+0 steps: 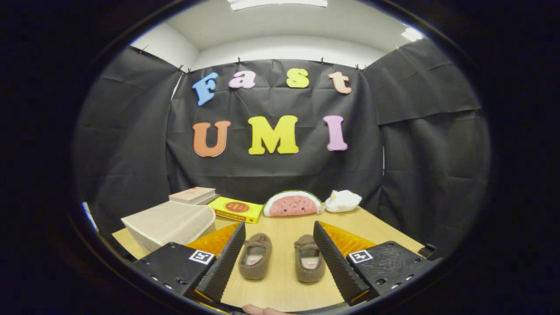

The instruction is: Open the storage box then place both shoes into the box .Put the left shoe in first, then the right shoe, with the right side of both shoes facing outward in a uniform manner.

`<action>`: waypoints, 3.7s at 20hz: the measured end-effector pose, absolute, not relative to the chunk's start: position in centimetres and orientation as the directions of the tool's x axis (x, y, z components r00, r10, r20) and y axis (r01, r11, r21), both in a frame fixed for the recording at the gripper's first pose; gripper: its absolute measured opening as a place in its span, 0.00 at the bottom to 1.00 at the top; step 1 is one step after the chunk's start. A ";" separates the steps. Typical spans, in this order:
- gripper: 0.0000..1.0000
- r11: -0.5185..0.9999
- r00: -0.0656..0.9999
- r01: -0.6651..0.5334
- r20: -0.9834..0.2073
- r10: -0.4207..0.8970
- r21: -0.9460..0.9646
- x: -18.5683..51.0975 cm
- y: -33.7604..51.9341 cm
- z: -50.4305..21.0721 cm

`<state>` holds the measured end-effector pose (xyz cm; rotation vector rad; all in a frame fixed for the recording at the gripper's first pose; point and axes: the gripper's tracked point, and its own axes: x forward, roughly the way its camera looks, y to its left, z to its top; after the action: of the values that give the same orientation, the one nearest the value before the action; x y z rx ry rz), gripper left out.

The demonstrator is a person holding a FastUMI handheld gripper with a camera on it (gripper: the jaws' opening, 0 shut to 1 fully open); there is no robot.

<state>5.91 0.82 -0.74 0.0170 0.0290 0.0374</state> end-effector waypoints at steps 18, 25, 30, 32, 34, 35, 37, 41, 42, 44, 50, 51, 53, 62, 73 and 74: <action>0.95 0.671 0.634 -0.477 -0.306 0.710 0.568 19.9 18.5 -8.0; 0.95 0.478 0.457 -0.399 -0.282 0.844 0.783 21.0 21.4 -10.5; 0.81 0.336 0.362 -0.273 -0.227 0.904 0.901 20.2 22.5 -10.6; 0.62 0.368 0.359 -0.263 -0.263 0.895 0.892 20.2 22.5 -11.0; 0.49 0.403 0.368 -0.279 -0.291 0.883 0.872 20.1 22.1 -10.4; 0.42 0.424 0.374 -0.285 -0.308 0.875 0.859 20.0 21.9 -10.2; 0.29 0.454 0.397 -0.267 -0.332 0.856 0.850 20.2 21.4 -9.4; 0.14 0.540 0.412 -0.262 -0.413 0.812 0.800 19.3 19.6 -7.6; 0.06 0.566 0.426 -0.262 -0.433 0.795 0.782 19.4 21.3 -8.1; 0.06 0.595 0.449 -0.275 -0.447 0.774 0.755 19.1 21.6 -6.6; 0.06 0.617 0.494 -0.321 -0.429 0.756 0.718 17.4 24.4 0.8; 0.06 0.624 0.498 -0.336 -0.430 0.753 0.705 17.1 25.2 1.9; 0.06 0.638 0.509 -0.357 -0.430 0.746 0.683 16.6 27.2 4.2; 0.06 0.625 0.510 -0.374 -0.411 0.755 0.685 15.5 37.6 9.5; 0.41 0.560 0.486 -0.456 -0.334 0.808 0.691 13.9 47.9 10.2; 0.50 0.558 0.497 -0.462 -0.320 0.806 0.689 14.1 47.7 10.6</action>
<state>14.07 47.75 10.62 0.5717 0.6818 0.8203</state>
